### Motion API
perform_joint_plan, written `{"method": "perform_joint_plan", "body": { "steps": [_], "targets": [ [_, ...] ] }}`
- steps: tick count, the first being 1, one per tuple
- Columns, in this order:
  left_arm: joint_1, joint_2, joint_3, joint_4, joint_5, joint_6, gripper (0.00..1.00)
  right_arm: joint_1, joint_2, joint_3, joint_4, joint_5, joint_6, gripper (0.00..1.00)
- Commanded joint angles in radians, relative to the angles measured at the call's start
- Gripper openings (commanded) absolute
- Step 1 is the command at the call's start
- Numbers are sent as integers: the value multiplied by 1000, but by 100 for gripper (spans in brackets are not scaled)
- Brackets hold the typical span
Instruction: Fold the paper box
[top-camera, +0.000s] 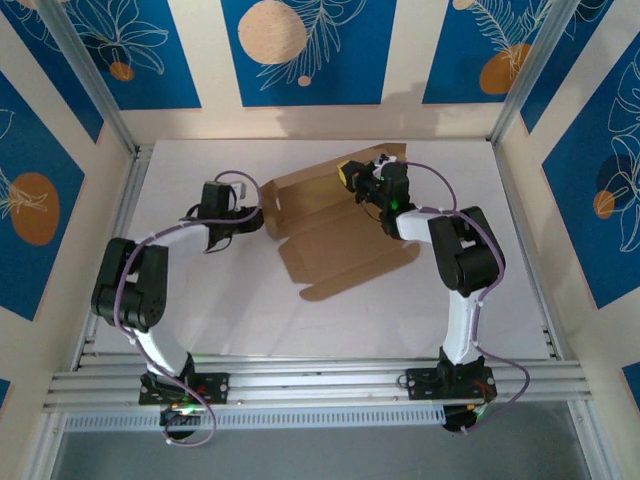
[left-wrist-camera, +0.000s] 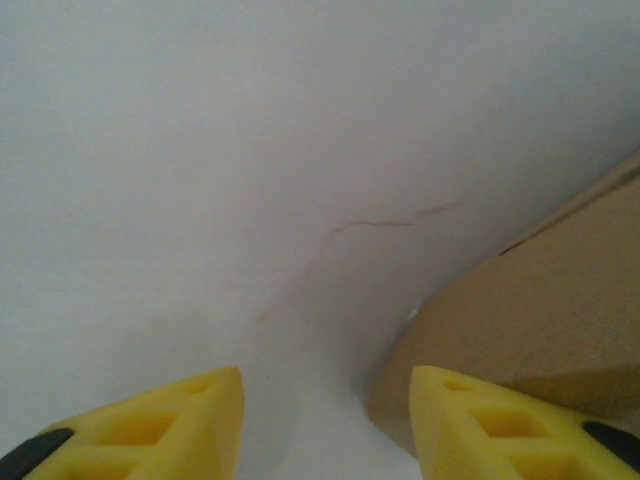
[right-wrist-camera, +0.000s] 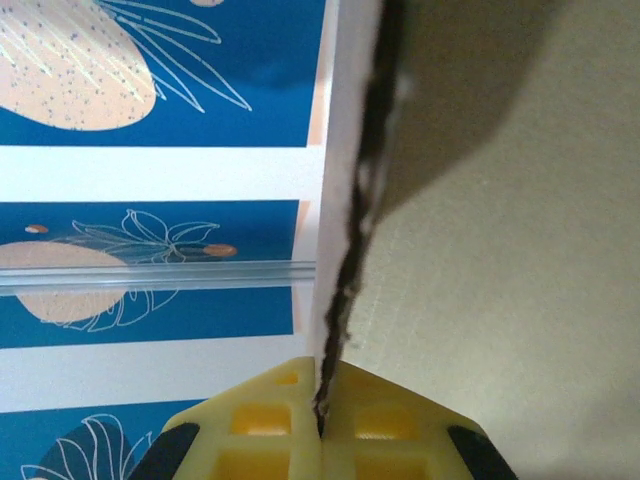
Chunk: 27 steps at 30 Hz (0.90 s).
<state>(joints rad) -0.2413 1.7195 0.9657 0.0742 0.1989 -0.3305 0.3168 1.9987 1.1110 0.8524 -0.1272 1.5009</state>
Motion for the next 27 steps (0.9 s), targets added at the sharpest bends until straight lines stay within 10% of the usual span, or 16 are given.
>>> {"method": "perform_joint_plan", "body": {
  "steps": [1,27],
  "targets": [
    [-54,-41,2,107,63,79,49,18,39,10,-9,-47,-11,0],
    [-230,-80,-142,415,-54,240,65,18,50,-13,19,-55,-17,0]
  ]
}}
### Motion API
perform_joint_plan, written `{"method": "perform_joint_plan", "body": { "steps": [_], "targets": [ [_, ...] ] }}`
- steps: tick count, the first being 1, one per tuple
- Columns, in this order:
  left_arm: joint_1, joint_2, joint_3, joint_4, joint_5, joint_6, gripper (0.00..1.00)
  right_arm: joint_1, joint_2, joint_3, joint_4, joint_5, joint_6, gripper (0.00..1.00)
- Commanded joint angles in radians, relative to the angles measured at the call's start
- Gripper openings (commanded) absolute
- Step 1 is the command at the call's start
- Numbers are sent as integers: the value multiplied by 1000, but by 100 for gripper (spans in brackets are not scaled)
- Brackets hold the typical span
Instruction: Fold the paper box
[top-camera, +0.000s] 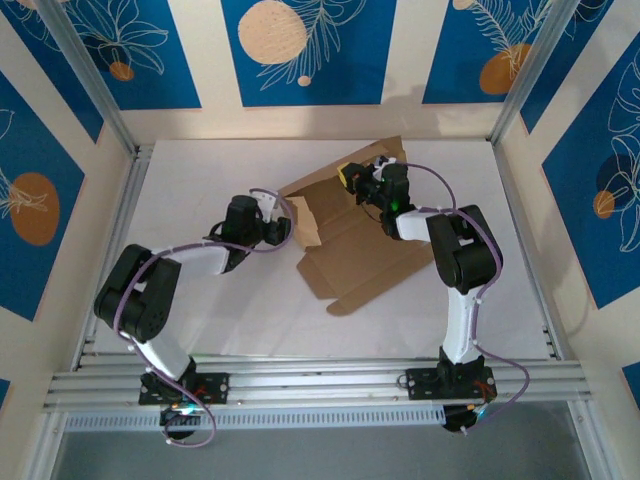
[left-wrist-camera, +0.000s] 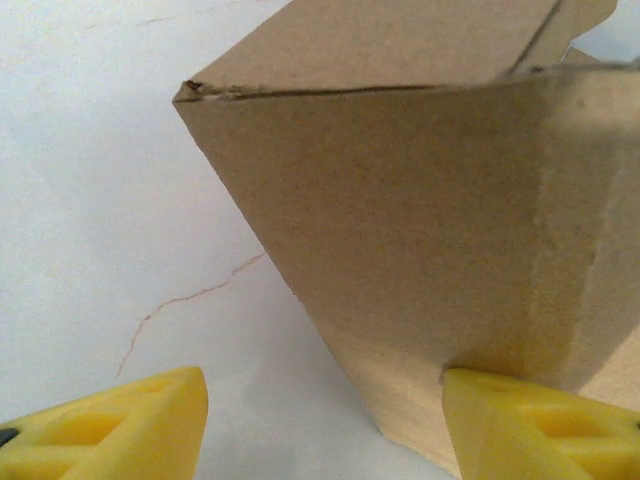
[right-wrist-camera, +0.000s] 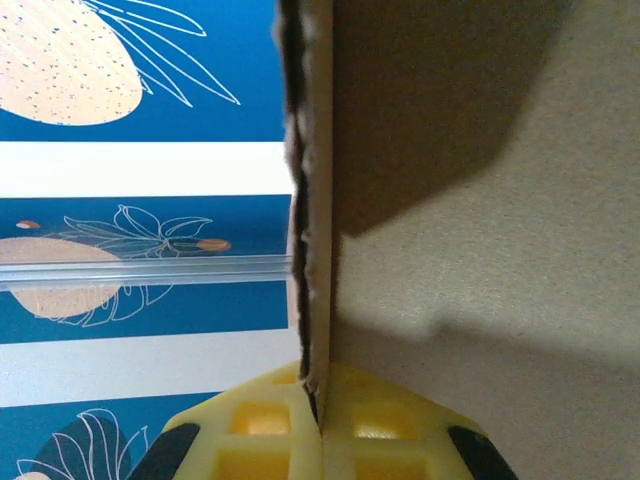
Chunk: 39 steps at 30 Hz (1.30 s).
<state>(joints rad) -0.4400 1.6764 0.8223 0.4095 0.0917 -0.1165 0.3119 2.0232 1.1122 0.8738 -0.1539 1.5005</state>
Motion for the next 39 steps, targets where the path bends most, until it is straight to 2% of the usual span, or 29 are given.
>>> {"method": "perform_joint_plan", "body": {
  "steps": [1,6,19,25,29,33,39],
  "targets": [
    [-30,-38,3,78,59,18,64,23,24,-15,0,-29,-17,0],
    [-32,-56,-1,83,85,-30,64,23,21,-21,13,-27,-19,0],
    [-33,-104,0,40,157,-58,64,21,22,-25,48,-27,-14,0],
    [-30,-132,-26,5,63,-25,64,19,22,-32,72,-40,-26,0],
    [-25,-156,-38,-47,-13,11,64,15,31,-75,160,-43,-66,0],
    [-24,-141,-34,-73,-5,31,64,-6,55,-104,289,-93,-40,0],
    [-25,-140,-41,-70,-27,19,65,-7,-21,-181,296,-140,-136,0]
  ]
}}
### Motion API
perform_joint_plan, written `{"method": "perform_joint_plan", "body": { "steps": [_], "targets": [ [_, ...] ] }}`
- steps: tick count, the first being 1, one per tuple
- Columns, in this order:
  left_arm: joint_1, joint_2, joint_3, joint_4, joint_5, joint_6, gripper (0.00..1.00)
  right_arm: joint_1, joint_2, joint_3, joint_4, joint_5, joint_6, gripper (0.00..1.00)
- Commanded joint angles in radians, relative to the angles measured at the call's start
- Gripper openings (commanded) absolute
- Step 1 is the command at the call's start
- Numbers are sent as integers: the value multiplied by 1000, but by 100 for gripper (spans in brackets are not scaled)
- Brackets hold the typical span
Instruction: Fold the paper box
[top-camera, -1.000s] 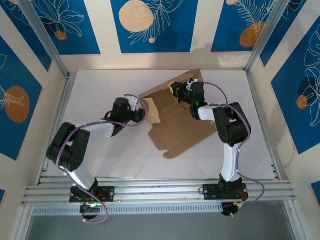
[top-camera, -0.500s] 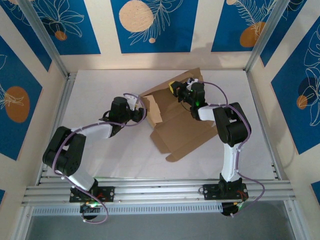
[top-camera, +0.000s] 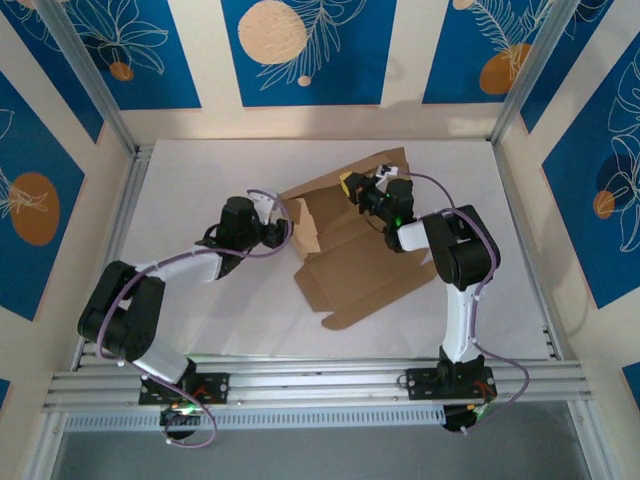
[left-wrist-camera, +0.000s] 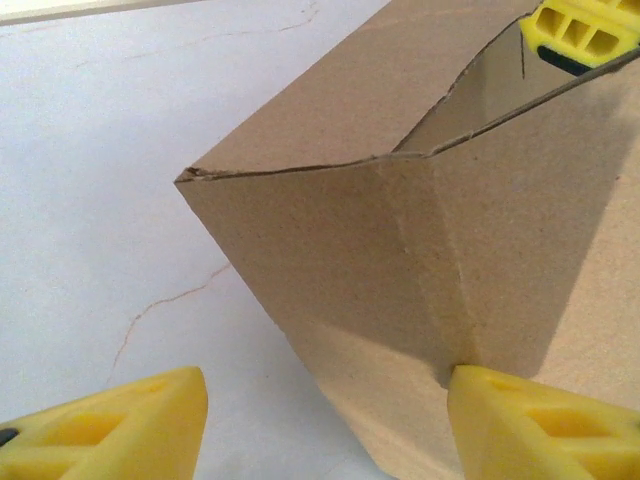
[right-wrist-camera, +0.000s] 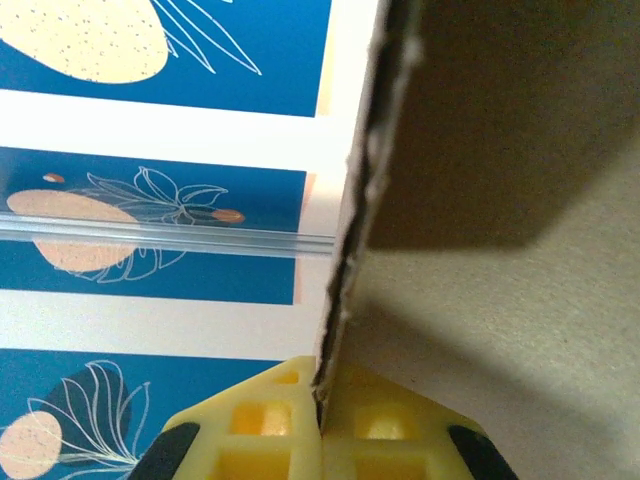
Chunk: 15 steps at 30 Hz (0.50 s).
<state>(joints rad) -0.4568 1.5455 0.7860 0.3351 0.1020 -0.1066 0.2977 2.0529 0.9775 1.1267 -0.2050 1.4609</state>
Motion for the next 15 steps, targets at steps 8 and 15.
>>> {"method": "perform_joint_plan", "body": {
  "steps": [8,15],
  "targets": [
    [-10,-72,-30,2,20,-18,66,0,-35,-46,198,-145,-79,0],
    [-8,-112,-20,-33,40,34,68,1,15,62,273,-228,-24,0]
  ]
}}
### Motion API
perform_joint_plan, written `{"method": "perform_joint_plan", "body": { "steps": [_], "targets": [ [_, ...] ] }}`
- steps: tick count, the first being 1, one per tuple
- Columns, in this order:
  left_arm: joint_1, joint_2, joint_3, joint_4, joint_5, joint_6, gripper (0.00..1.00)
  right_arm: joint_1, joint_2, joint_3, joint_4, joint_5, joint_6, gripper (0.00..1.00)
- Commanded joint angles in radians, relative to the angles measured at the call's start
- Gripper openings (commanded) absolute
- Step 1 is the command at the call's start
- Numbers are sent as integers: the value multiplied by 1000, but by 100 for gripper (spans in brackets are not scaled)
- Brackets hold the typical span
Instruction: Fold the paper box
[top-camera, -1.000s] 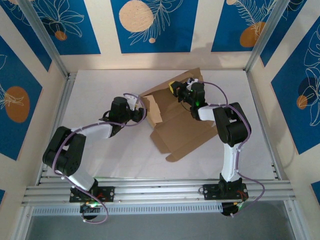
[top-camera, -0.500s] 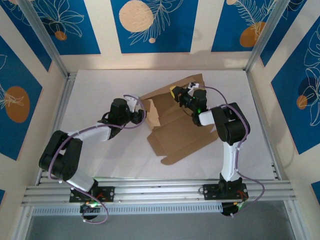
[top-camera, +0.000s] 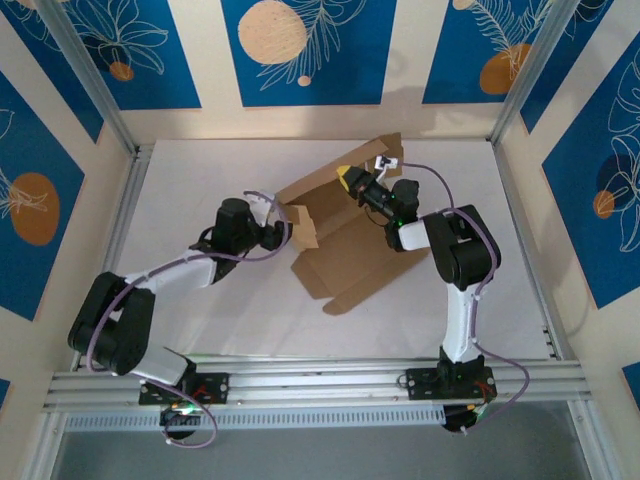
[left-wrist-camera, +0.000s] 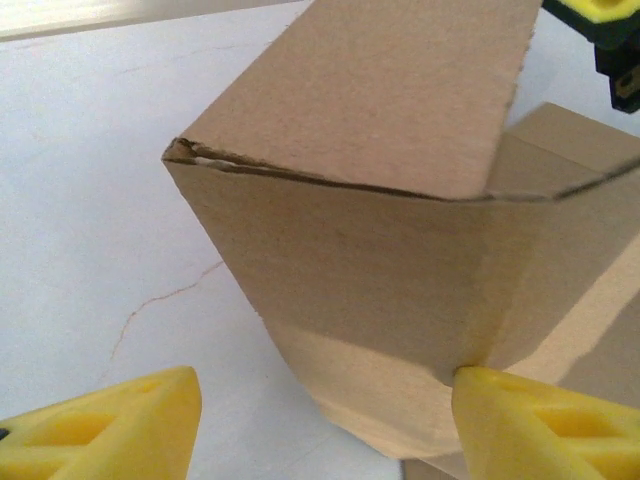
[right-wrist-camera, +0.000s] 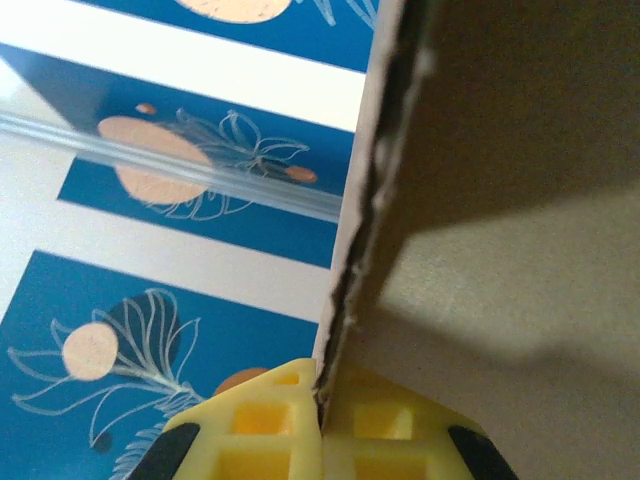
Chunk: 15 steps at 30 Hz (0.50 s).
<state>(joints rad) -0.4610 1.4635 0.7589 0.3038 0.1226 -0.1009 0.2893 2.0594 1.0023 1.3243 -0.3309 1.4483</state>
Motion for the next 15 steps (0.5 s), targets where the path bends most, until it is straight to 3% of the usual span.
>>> {"method": "perform_joint_plan", "body": {
  "steps": [1,4,9,15],
  "targets": [
    [-3,-29,16,-20,30,40,69,10,3,51,65,-118,-14,0],
    [-3,-12,47,-72,70,71,70,2,-15,81,13,-152,-23,0],
    [1,5,56,-87,37,86,71,-7,-43,56,-51,-166,-85,0],
    [2,-39,50,-109,19,79,72,-28,30,58,23,-163,-14,0]
  ]
}}
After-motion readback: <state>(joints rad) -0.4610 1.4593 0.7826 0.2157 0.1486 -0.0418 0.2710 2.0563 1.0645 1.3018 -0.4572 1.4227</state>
